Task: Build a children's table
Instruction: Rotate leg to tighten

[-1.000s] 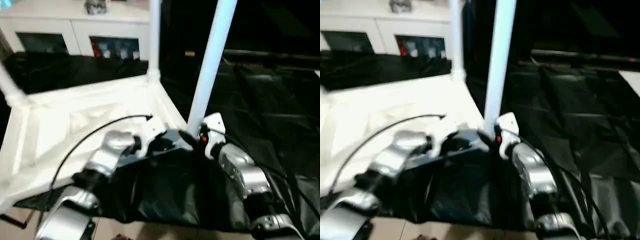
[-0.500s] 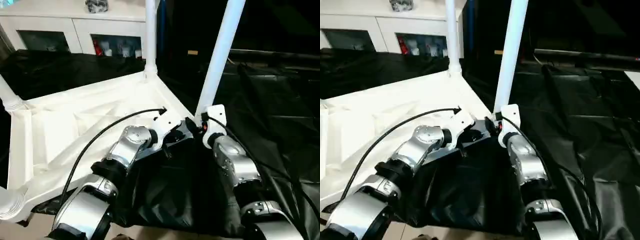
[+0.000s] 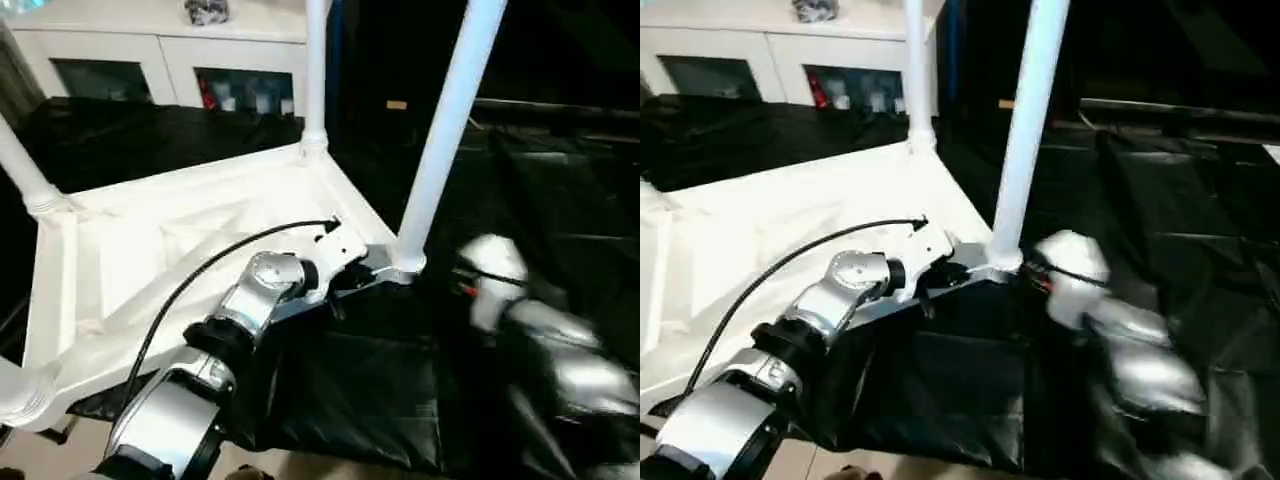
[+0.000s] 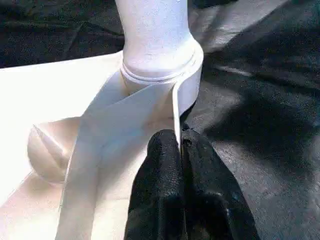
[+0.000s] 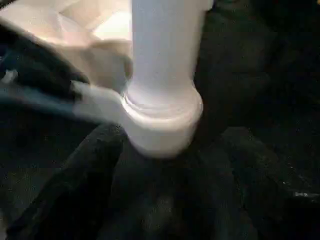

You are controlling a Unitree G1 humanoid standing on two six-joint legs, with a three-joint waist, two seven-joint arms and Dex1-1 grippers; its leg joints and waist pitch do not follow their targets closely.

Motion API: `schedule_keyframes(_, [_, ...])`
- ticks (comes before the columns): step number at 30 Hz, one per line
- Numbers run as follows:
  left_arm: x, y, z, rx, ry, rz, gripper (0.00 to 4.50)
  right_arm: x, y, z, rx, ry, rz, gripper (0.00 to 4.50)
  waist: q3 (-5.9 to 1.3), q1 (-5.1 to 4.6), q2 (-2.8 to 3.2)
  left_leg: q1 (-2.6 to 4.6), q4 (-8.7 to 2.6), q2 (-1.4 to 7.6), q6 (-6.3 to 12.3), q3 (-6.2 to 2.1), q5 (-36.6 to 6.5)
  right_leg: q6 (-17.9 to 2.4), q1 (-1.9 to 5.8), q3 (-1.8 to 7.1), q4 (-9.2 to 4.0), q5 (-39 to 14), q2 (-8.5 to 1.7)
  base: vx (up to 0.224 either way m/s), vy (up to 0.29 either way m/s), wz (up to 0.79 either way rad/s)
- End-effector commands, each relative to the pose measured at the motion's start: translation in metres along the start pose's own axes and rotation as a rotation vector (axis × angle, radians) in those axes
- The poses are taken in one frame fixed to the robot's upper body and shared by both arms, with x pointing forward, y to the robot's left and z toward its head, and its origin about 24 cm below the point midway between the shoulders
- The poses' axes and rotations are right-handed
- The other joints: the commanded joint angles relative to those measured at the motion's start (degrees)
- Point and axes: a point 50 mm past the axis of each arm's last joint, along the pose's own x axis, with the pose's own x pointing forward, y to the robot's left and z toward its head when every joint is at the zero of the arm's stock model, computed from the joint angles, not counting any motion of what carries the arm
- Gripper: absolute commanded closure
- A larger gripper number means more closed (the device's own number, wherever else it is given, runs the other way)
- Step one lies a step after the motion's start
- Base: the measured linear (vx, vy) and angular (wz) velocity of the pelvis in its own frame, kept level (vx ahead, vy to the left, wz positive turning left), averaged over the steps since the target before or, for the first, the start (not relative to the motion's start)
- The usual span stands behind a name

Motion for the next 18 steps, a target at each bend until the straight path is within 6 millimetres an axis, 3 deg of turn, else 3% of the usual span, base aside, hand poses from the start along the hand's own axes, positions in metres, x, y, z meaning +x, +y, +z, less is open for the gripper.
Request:
schedule_keyframes(1, [-0.001,0.000,0.018,0.057,-0.118,0.004,4.50,-0.006,0.006,0.007,-0.013,-0.020,0.093,0.91,-3.91,0.15,-1.68,0.40,-3.40,1.68,6.91,-0.21,-12.35,-10.99,3.27,1.94,-4.71,-16.03,-2.96,0.000,0.000,0.00])
schedule_keyframes(6, [-0.011,0.001,0.028,0.016,-0.185,-0.020,4.50,-0.009,0.022,0.010,-0.026,-0.010,0.219,0.91,-3.81,0.18,-1.53,0.67,-3.56,1.98,6.57,-0.33,-13.14,-10.18,2.75,1.83,-5.04,-20.75,-3.10,0.000,0.000,0.00])
schedule_keyframes(8, [-0.027,0.002,0.034,-0.027,-0.196,-0.039,4.06,0.000,0.033,0.017,-0.016,-0.041,0.254,0.92,-3.78,0.21,-1.40,0.68,-3.74,2.19,6.04,-0.35,-12.89,-11.00,2.50,1.91,-4.84,-19.68,-2.99,0.000,0.000,0.00])
schedule_keyframes(11, [-0.050,-0.001,0.037,-0.055,-0.185,-0.079,3.89,0.012,0.045,0.023,-0.005,-0.070,0.286,0.92,-3.87,0.00,-0.96,0.74,-4.06,2.65,4.73,-0.56,-12.92,-13.07,2.43,1.95,-4.09,-17.02,-3.13,0.000,0.000,0.00])
schedule_keyframes(12, [-0.054,-0.002,0.037,-0.055,-0.180,-0.088,3.89,0.014,0.046,0.023,-0.001,-0.073,0.290,0.92,-3.55,-0.27,-0.98,0.81,-4.08,2.40,4.38,-0.35,-14.17,-12.69,2.19,1.92,-4.44,-17.72,-2.64,0.000,0.000,0.00])
schedule_keyframes(14, [-0.069,-0.006,0.036,-0.051,-0.157,-0.118,3.57,0.022,0.052,0.025,0.010,-0.083,0.307,0.92,-3.57,-0.40,-1.39,0.70,-4.23,2.38,3.51,-0.54,-14.66,-12.10,2.53,2.02,-3.90,-18.52,-3.01,0.000,0.000,0.00])
schedule_keyframes(17, [-0.103,-0.017,0.030,-0.059,-0.073,-0.154,3.39,0.038,0.066,0.029,0.031,-0.102,0.353,0.92,-3.43,-1.23,-1.28,0.85,-4.36,2.24,2.61,-0.41,-15.32,-11.05,2.16,2.15,-4.13,-20.13,-2.67,0.000,0.000,0.00])
schedule_keyframes(18, [-0.104,-0.017,0.029,-0.060,-0.071,-0.155,3.20,0.038,0.066,0.029,0.032,-0.102,0.354,0.92,-3.49,-1.25,-1.43,0.97,-4.36,2.28,2.37,-0.43,-15.37,-11.15,2.11,2.17,-3.96,-19.96,-2.70,0.000,0.000,0.00])
